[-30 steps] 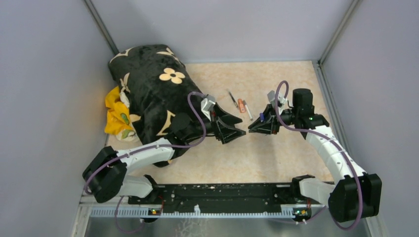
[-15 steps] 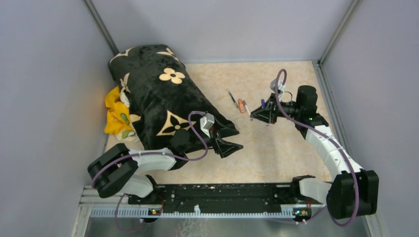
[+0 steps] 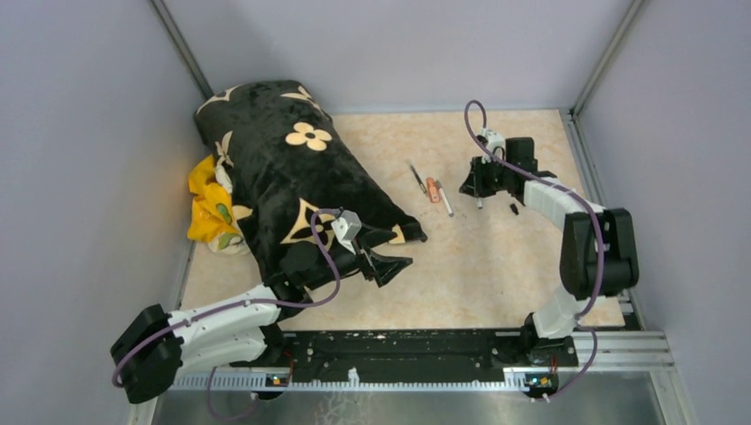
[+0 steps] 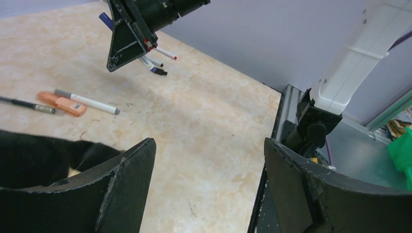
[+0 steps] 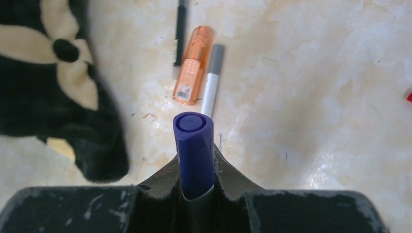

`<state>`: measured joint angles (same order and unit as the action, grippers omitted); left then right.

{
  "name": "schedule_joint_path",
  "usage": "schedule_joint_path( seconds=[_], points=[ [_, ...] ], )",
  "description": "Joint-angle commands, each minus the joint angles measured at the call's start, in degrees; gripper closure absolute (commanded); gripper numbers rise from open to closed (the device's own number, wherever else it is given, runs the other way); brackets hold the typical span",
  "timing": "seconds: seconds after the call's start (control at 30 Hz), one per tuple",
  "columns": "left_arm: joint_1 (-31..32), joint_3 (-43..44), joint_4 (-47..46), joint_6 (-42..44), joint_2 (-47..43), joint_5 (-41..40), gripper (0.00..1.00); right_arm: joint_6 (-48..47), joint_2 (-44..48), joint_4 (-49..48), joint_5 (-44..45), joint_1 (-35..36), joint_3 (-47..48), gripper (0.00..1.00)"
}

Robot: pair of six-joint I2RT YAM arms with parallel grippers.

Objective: Insert the pens into the pen caps
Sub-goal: Place the pen at the center of the board.

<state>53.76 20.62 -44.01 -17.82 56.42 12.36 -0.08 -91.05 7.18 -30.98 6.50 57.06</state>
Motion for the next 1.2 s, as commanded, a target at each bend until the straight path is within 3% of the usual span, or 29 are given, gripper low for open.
schedule_joint_path(
  seconds=[0.0, 0.2, 0.53, 0.7, 0.9, 1.17],
  points=[
    [-0.1, -3.3, 5.3, 1.6, -4.7, -3.9, 0.14, 2.3, -10.7, 5.5, 5.3, 1.2, 9.3, 0.93],
    [-0.1, -4.5, 6.6, 1.1, -7.3, -3.9, 0.14, 2.5, -20.3, 9.9, 6.1, 1.3, 16.4, 0.91],
    [-0.1, -4.5, 6.4, 0.8, -7.4, -3.7, 0.13, 1.7, -24.4, 11.5, 5.8, 1.2, 18.1, 0.81],
    [-0.1, -4.4, 6.7, 0.7, -7.7, -3.5, 0.13, 1.7, -23.7, 11.5, 5.6, 1.1, 17.8, 0.72],
    [-0.1, -4.4, 7.4, 0.5, -8.6, -3.3, 0.13, 0.5, -21.6, 11.7, 4.7, 0.9, 17.3, 0.70],
    [-0.1, -4.4, 3.1, -2.8, -9.7, -0.4, 0.09, -8.4, -8.4, 13.6, -4.6, -2.5, 13.8, 0.59]
  ],
)
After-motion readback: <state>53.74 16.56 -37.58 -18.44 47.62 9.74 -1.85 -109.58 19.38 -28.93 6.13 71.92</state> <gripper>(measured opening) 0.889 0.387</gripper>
